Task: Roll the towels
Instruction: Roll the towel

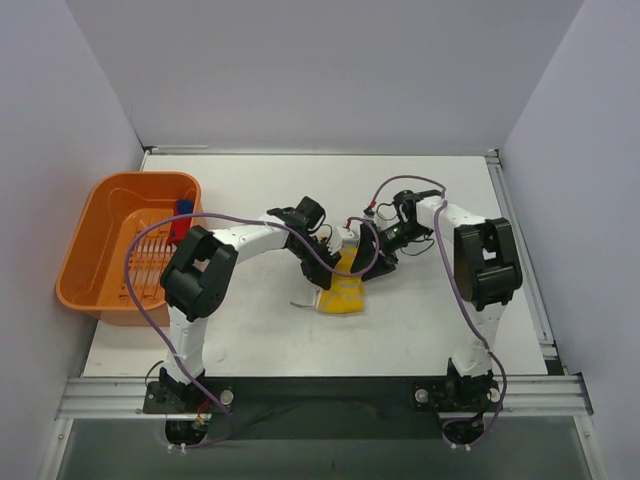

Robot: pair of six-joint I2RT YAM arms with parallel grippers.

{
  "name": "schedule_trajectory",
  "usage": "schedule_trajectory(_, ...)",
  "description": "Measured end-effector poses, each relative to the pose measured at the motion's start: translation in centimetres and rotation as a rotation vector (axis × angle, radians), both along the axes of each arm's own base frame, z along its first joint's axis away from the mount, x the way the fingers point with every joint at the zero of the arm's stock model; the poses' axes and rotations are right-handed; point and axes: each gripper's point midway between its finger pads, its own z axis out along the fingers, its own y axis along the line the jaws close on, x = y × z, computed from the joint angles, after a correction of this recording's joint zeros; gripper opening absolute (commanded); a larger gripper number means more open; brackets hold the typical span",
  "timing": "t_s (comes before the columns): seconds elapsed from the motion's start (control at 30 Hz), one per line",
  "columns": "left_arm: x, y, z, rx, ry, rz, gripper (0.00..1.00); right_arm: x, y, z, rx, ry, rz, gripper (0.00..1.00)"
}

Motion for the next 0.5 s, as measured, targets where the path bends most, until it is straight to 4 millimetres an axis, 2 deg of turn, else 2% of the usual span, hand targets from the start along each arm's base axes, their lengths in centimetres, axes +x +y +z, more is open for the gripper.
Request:
schedule_trajectory(0.1,0.0,0.0,0.0,0.0,0.0,0.001,0.26,-1.7,0.1,-0.7,-0.009,0.03,0.037,0.52)
schedule_trajectory(0.2,0.0,0.0,0.0,0.0,0.002,0.003,0.26,-2.7,0.5,-1.0,-0.017,0.026,0.078,0.48)
schedule_trajectory(0.3,0.1,0.1,0.0,0.003,0.006,0.009,0.26,-2.9,0.6,-1.5,-0.045,0.009,0.102,0.38)
schedule_trajectory(0.37,0.1,0.2,0.0,0.003,0.006,0.01,0.26,-2.9,0.3,-2.0,-0.075,-0.003,0.109,0.23)
schedule_trajectory(0.5,0.2,0.2,0.0,0.006,0.003,0.014,0.27,-2.6,-0.6,-3.6,-0.151,-0.001,0.109,0.05)
